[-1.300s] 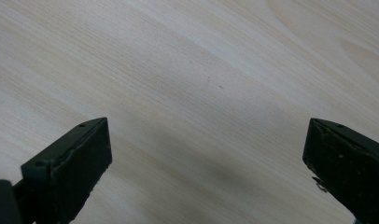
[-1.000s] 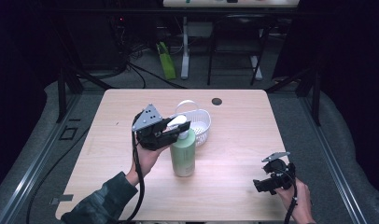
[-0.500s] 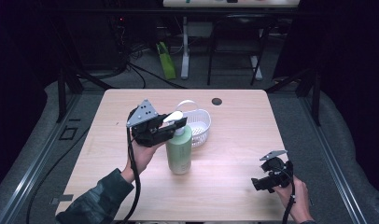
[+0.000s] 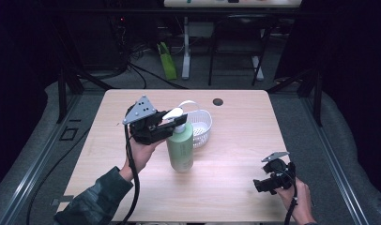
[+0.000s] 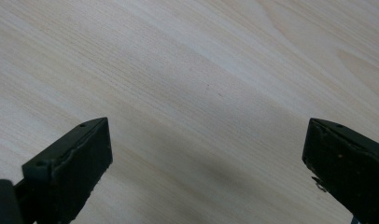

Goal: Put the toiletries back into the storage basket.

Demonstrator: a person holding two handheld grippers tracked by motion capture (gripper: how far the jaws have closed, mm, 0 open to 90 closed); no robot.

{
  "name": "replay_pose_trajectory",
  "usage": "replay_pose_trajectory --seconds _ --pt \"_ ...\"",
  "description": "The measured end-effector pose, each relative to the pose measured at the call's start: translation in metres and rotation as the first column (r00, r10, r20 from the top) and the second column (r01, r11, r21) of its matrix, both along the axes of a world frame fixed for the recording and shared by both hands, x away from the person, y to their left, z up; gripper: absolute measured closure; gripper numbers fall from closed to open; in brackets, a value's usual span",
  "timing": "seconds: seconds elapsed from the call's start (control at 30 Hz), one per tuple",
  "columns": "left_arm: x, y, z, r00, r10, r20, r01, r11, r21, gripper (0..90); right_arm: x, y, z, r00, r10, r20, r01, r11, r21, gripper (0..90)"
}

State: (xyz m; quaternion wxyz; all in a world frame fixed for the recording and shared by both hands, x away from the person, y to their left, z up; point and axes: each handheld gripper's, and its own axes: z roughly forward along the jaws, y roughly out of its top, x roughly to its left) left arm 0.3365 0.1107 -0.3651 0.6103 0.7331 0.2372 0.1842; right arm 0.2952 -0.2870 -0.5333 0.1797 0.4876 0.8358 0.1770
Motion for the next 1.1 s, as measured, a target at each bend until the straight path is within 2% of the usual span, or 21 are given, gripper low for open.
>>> replay_pose_trajectory --seconds 1.1 --pt "0.004 -0.004 0.04 0.9973 0.0 0.074 0.0 1.0 -0.007 66.9 0.0 -0.001 0.001 1.0 -0.006 0.004 0.006 1.0 0.002 1.0"
